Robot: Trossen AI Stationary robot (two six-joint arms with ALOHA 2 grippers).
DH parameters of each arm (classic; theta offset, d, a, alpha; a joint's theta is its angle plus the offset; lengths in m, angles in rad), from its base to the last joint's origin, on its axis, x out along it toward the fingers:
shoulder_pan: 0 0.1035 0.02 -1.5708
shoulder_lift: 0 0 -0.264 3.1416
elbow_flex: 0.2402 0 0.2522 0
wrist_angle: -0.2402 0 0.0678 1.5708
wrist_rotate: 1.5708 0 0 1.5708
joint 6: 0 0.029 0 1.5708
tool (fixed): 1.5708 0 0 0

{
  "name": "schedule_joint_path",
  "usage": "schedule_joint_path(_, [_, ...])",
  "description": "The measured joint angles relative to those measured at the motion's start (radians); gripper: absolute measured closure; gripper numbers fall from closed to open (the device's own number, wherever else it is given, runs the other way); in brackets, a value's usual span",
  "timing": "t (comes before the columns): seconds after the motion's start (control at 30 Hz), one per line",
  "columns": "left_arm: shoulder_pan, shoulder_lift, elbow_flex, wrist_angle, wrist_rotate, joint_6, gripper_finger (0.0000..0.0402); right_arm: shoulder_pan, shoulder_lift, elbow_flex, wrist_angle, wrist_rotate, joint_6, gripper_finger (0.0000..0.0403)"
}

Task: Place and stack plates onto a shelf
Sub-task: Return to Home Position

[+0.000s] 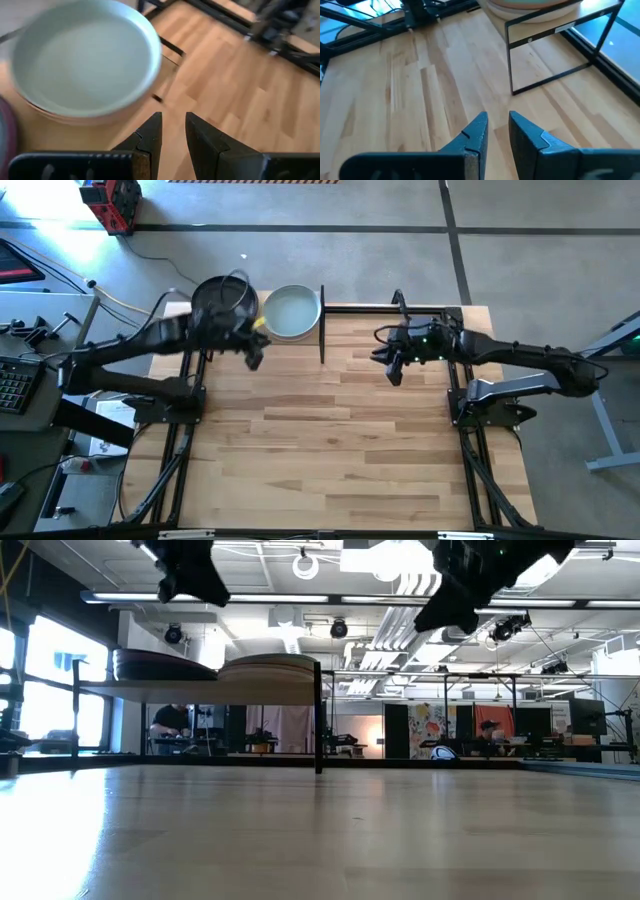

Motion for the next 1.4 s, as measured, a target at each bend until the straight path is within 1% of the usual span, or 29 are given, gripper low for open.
schedule_joint_path(0.13, [-0.064,-0.137,-0.201,0.142,0.027,-0.007,0.0326,0.0,-0.003,-0.1,0.144,-0.036,0.0,0.0344])
schedule_joint_path(0.23, [-0.097,-0.226,-0.335,0.22,0.033,-0.033,0.0326,0.0,-0.002,-0.156,0.218,-0.039,0.0,0.0344])
schedule_joint_path(0.3, [-0.111,-0.285,-0.413,0.27,0.032,-0.061,0.0329,0.0,-0.002,-0.178,0.217,-0.027,0.013,0.0344])
schedule_joint_path(0.4, [-0.129,-0.362,-0.514,0.334,0.033,-0.086,0.0337,0.0,-0.002,-0.2,0.214,-0.017,0.074,0.0344])
schedule_joint_path(0.53, [-0.148,-0.442,-0.627,0.403,0.034,-0.088,0.035,0.0,-0.002,-0.21,0.214,-0.017,0.152,0.0344])
schedule_joint_path(0.8, [-0.17,-0.536,-0.841,0.576,0.035,-0.087,0.0372,0.0,-0.002,-0.21,0.213,-0.017,0.149,0.0344])
schedule_joint_path(0.93, [-0.182,-0.567,-0.917,0.654,0.036,-0.085,0.0381,0.0,-0.002,-0.21,0.213,-0.016,0.145,0.0344])
schedule_joint_path(1.07, [-0.188,-0.586,-0.962,0.704,0.094,-0.023,0.0393,0.0,-0.002,-0.21,0.213,-0.016,0.145,0.0344])
schedule_joint_path(1.13, [-0.188,-0.593,-0.977,0.724,0.102,-0.001,0.0399,0.0,-0.001,-0.21,0.212,-0.016,0.145,0.0344])
schedule_joint_path(1.4, [-0.187,-0.594,-0.997,0.696,0.095,0.047,0.0397,0.0,-0.001,-0.21,0.208,-0.016,0.145,0.0344])
